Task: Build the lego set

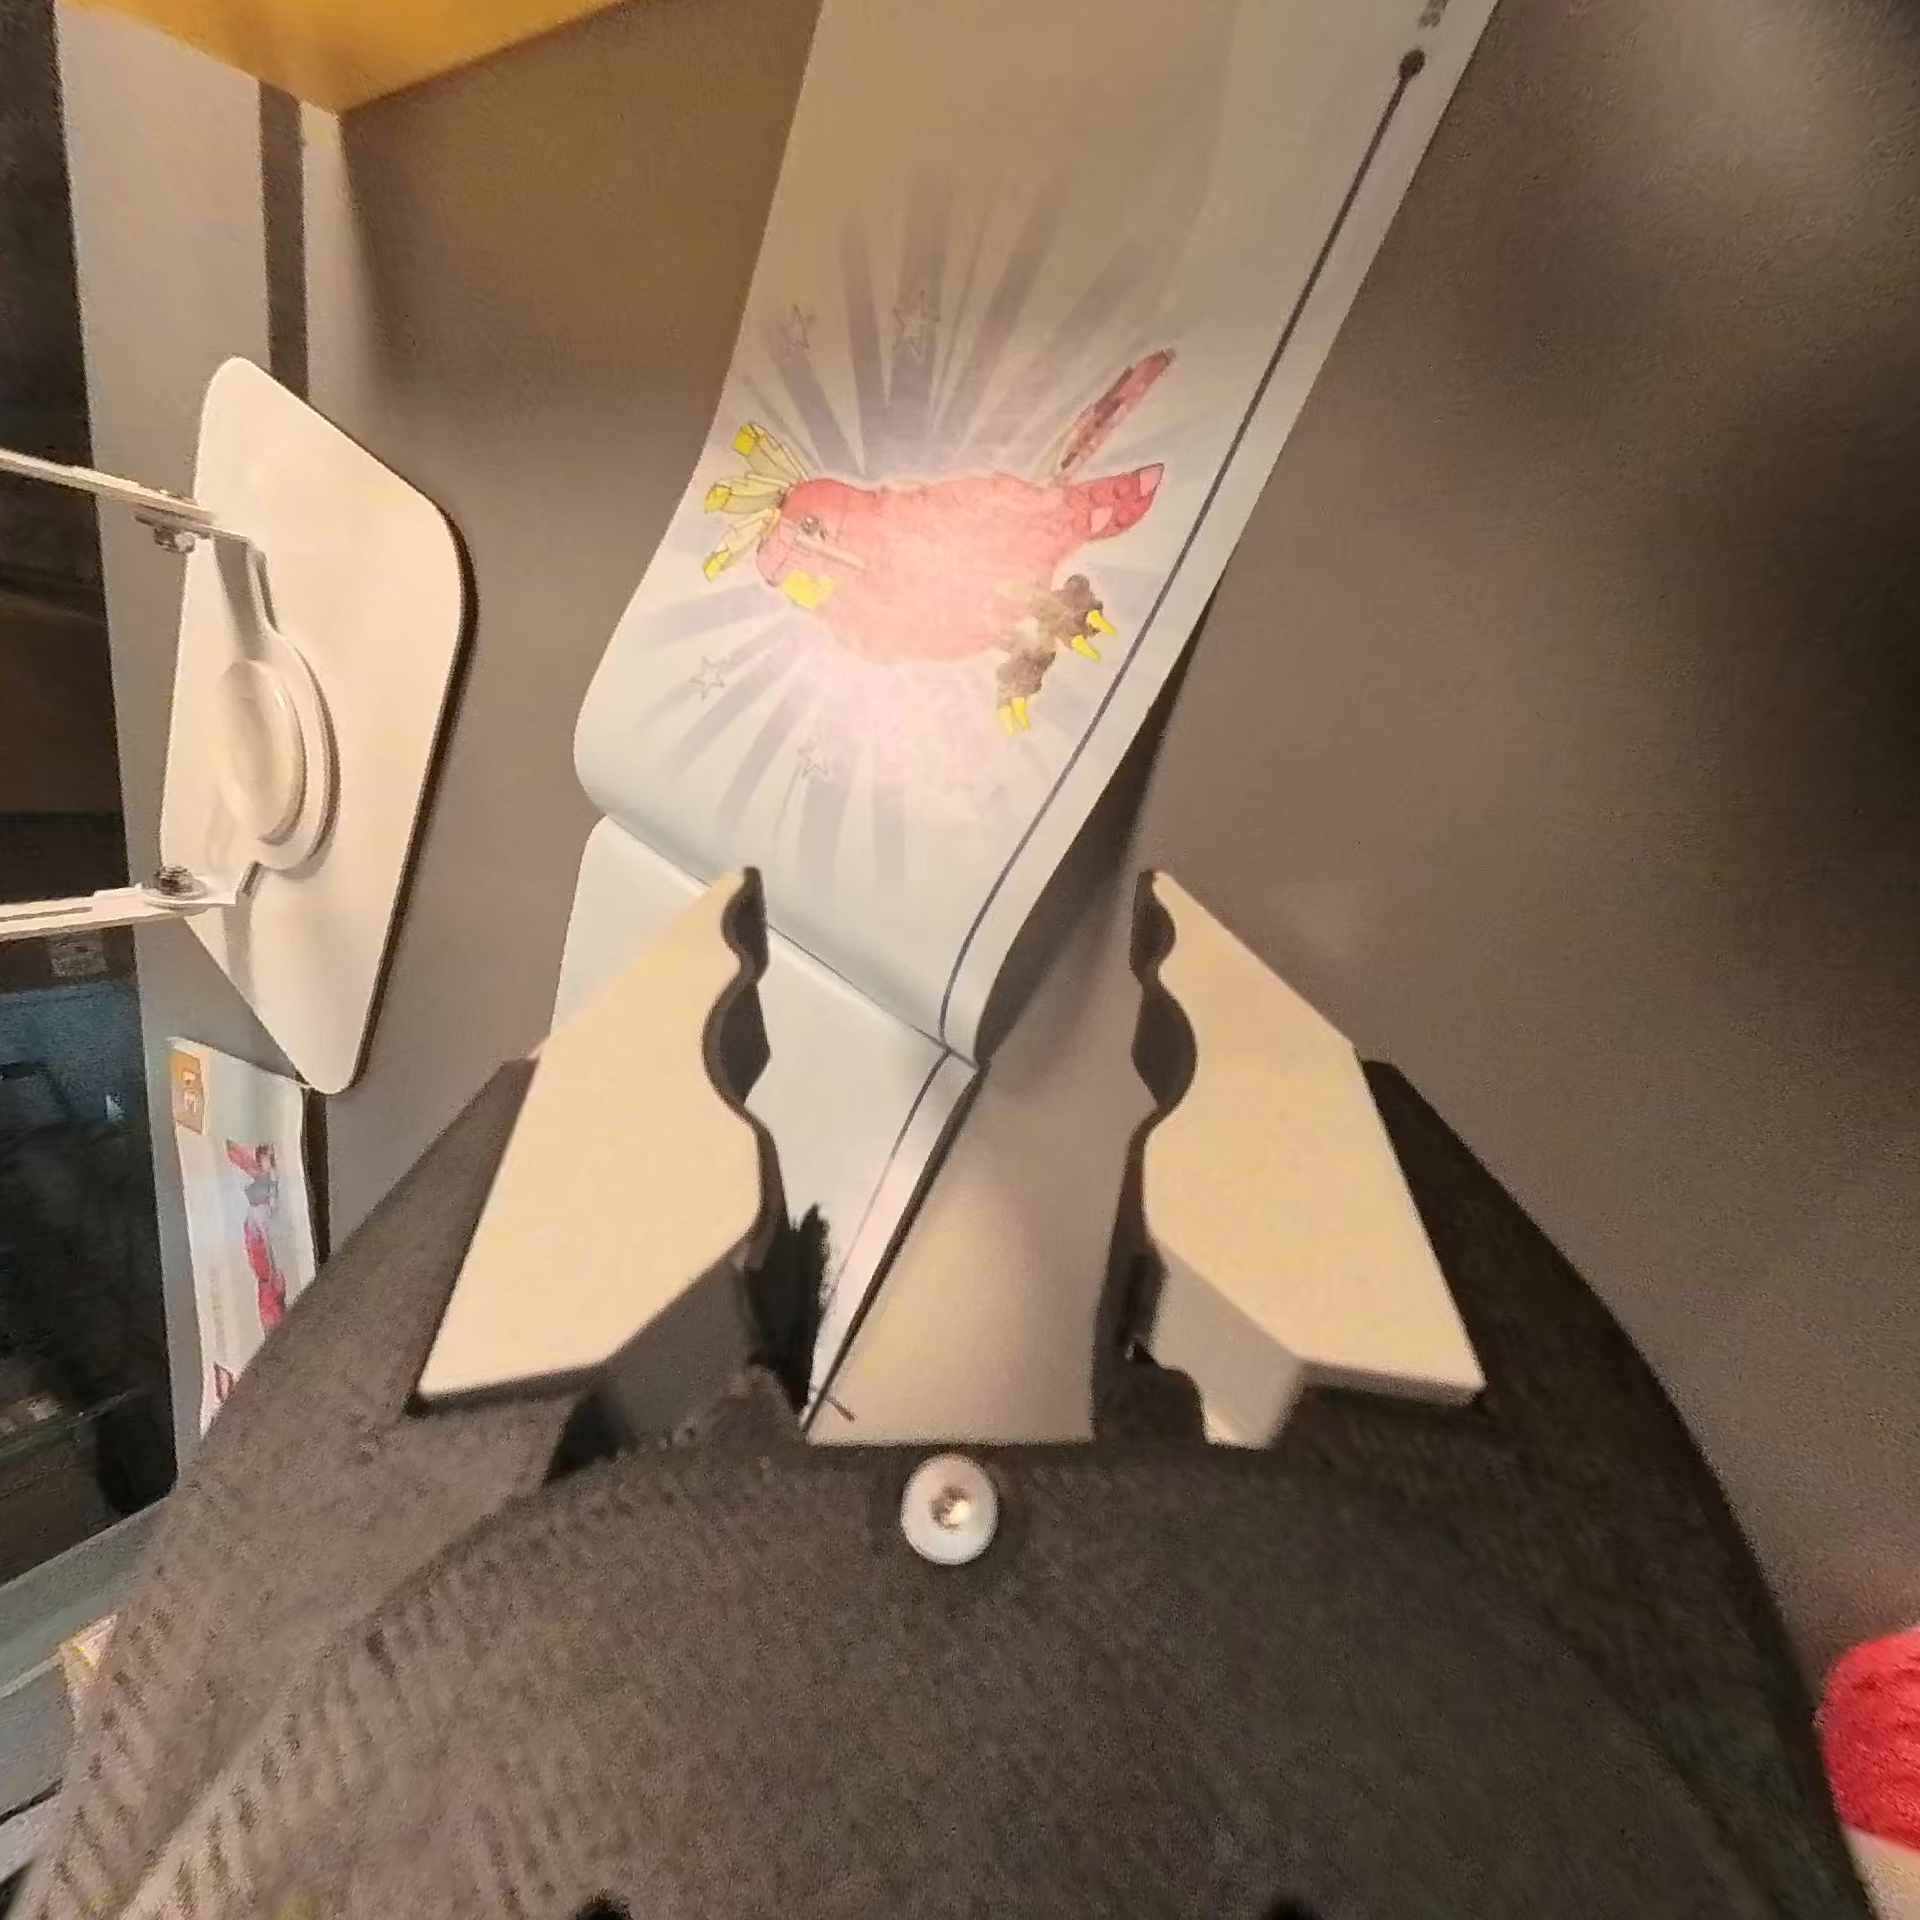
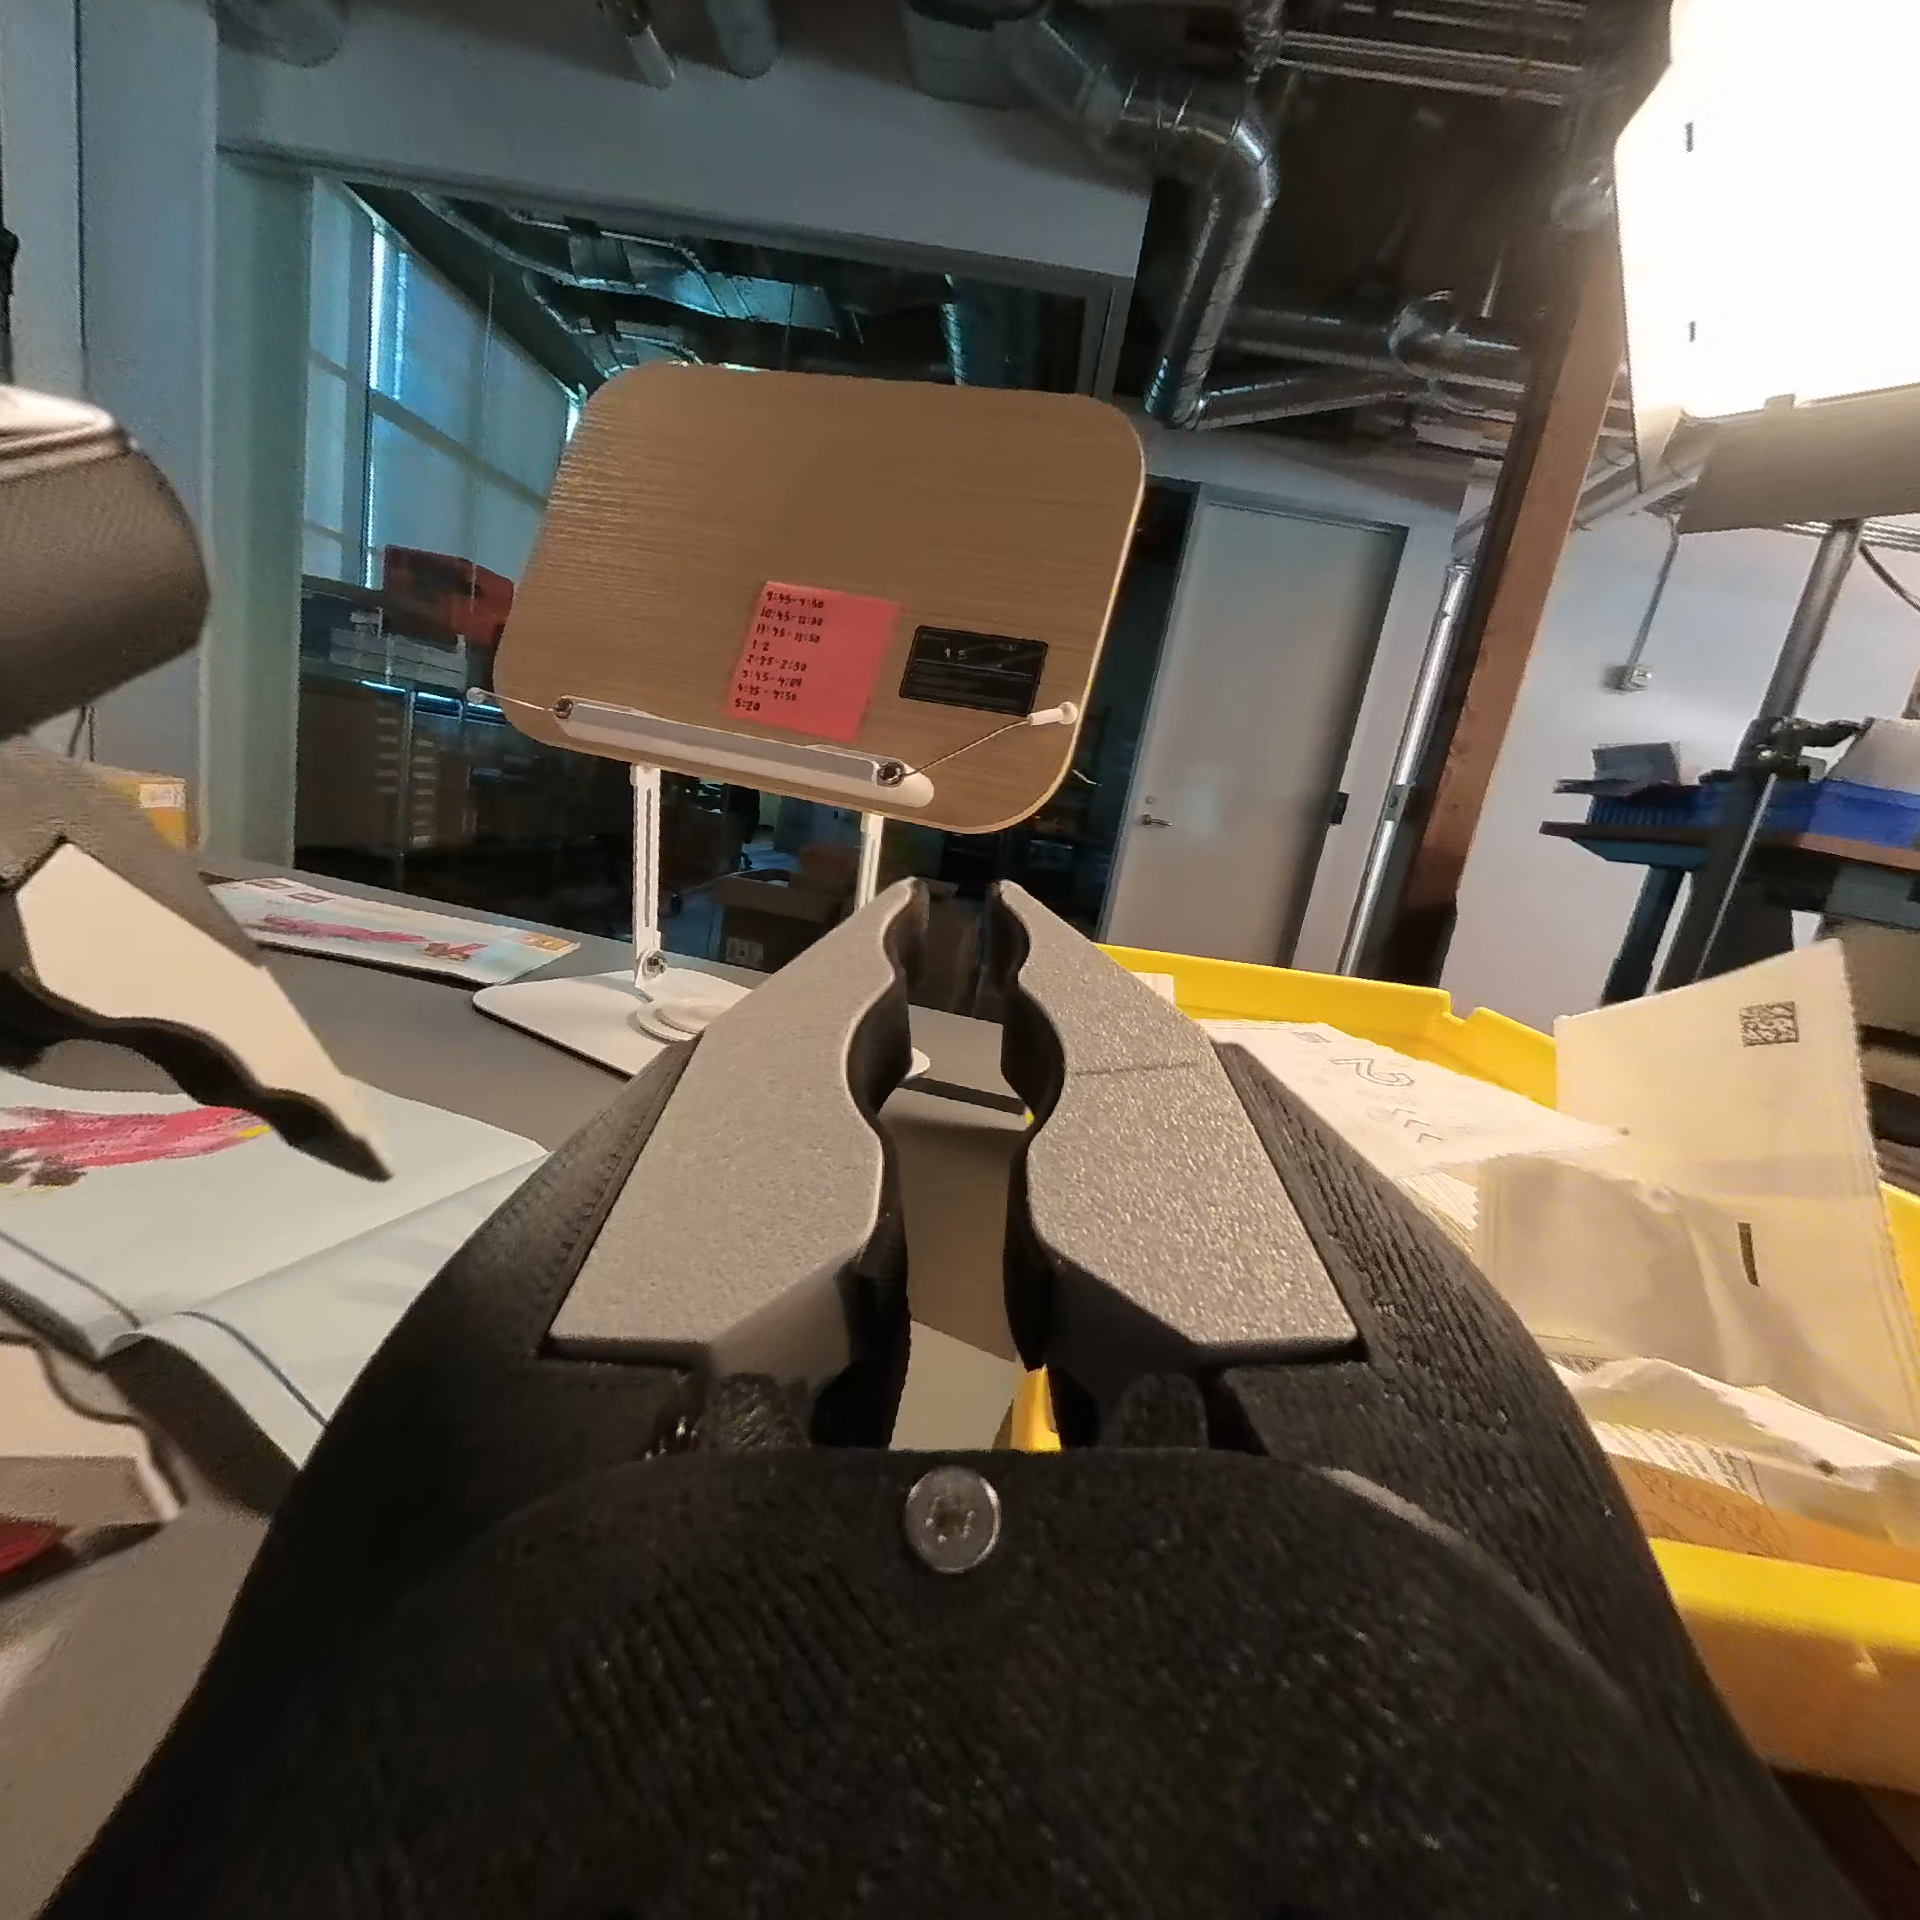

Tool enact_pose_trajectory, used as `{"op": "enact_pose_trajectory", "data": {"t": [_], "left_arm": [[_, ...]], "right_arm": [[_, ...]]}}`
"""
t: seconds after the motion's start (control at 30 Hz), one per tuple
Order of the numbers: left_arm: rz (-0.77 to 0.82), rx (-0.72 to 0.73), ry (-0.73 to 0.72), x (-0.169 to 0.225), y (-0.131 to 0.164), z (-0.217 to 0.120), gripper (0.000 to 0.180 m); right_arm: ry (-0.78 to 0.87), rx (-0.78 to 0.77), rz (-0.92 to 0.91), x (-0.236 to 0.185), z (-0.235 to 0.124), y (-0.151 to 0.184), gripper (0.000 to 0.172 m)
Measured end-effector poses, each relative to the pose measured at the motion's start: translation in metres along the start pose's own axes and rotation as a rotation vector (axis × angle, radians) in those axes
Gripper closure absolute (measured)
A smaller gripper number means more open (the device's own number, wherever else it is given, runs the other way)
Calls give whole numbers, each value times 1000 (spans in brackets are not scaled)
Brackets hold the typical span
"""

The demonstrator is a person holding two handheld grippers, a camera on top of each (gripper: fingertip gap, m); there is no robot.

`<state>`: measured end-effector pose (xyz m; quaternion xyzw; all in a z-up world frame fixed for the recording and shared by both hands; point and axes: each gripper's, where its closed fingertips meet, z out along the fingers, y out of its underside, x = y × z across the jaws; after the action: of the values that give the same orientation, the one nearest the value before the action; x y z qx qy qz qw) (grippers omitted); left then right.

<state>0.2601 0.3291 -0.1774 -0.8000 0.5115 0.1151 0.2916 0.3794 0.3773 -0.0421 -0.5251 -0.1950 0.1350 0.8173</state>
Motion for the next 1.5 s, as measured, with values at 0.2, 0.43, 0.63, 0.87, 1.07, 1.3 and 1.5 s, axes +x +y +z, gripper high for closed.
{"op": "enact_pose_trajectory", "data": {"t": [0.2, 0.43, 0.63, 0.87, 1.07, 1.3, 1.5], "left_arm": [[133, 28, -203, -22, -6, 8, 127], [-188, 141, -487, -49, 3, -2, 180], [-744, 388, -440, -62, 12, -26, 180], [-612, 372, -295, -37, -6, -16, 176], [-416, 610, -52, 17, -57, -75, 111], [-430, 993, -419, 46, 18, -233, 135], [-621, 797, -687, 67, 153, -266, 132]], "right_arm": [[29, -10, 58, 9, -1, 2, 166], [31, -16, 65, 8, -2, 3, 167], [39, -19, 73, 10, -2, 4, 168], [29, -13, 58, 7, 0, 3, 168], [28, 0, -10, 5, -1, 0, 168], [59, -8, -85, 6, -7, -2, 167], [-80, 46, -40, -34, -31, -24, 148]]}}
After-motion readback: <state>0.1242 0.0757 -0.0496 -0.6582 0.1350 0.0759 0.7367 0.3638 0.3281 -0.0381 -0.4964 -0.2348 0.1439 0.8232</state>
